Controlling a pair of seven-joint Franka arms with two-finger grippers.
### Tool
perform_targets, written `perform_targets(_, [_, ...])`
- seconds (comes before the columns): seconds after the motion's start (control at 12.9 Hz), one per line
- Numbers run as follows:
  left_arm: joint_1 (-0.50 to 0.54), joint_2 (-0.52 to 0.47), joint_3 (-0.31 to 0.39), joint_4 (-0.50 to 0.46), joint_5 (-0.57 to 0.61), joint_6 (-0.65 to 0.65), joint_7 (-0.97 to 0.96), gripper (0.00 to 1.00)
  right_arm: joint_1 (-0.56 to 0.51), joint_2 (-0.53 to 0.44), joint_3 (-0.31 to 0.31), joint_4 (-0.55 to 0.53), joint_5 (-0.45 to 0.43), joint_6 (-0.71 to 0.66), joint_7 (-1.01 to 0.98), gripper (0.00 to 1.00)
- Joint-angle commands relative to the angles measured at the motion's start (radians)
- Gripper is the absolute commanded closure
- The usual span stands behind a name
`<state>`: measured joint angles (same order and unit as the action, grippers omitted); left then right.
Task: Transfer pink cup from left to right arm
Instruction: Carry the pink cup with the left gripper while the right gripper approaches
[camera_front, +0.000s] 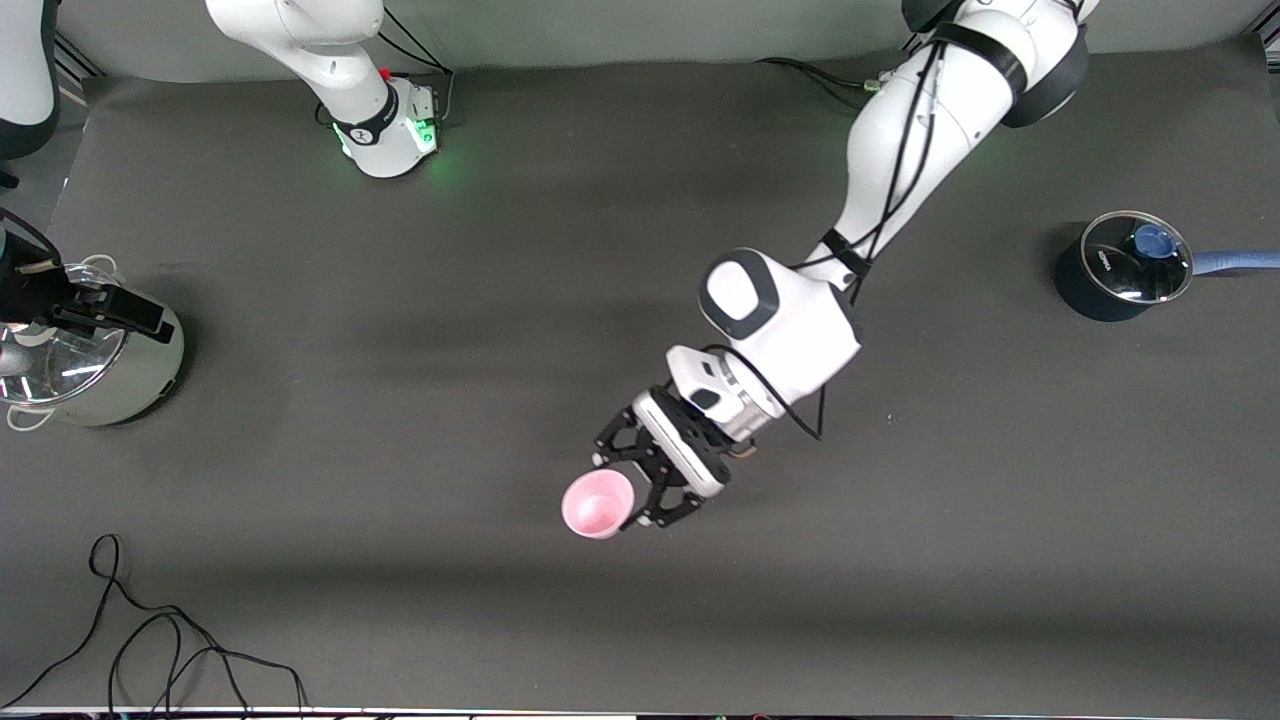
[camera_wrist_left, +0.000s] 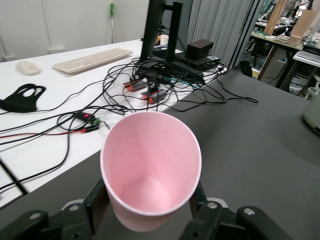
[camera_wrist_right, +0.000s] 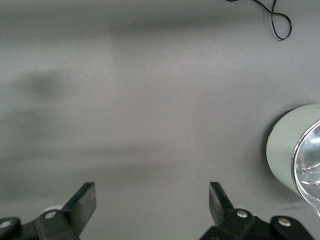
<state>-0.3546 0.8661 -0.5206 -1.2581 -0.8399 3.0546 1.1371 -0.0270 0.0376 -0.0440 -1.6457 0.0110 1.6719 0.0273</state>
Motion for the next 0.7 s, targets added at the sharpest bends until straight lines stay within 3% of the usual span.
perform_targets(0.0, [-0.107, -0.010, 0.082, 0.028, 0.019, 0.026, -0.030, 1.00, 0.053, 0.010, -0.002, 0.029, -0.005, -0.009, 0.023, 0.00])
perform_targets(0.16, [-0.238, -0.013, 0.206, 0.057, 0.025, 0.027, -0.043, 1.00, 0.081, 0.019, -0.002, 0.044, -0.005, -0.006, 0.063, 0.00])
perform_targets(0.39, [-0.450, -0.009, 0.426, 0.059, 0.025, 0.067, -0.219, 1.00, 0.136, 0.070, -0.002, 0.111, -0.005, -0.006, 0.111, 0.00])
perform_targets(0.54, [-0.523, -0.006, 0.507, 0.060, 0.027, 0.072, -0.290, 1.00, 0.163, 0.111, -0.002, 0.164, -0.005, -0.008, 0.123, 0.00])
perform_targets(0.62, [-0.529, -0.007, 0.510, 0.060, 0.027, 0.073, -0.295, 1.00, 0.174, 0.123, -0.002, 0.174, -0.003, -0.008, 0.123, 0.00])
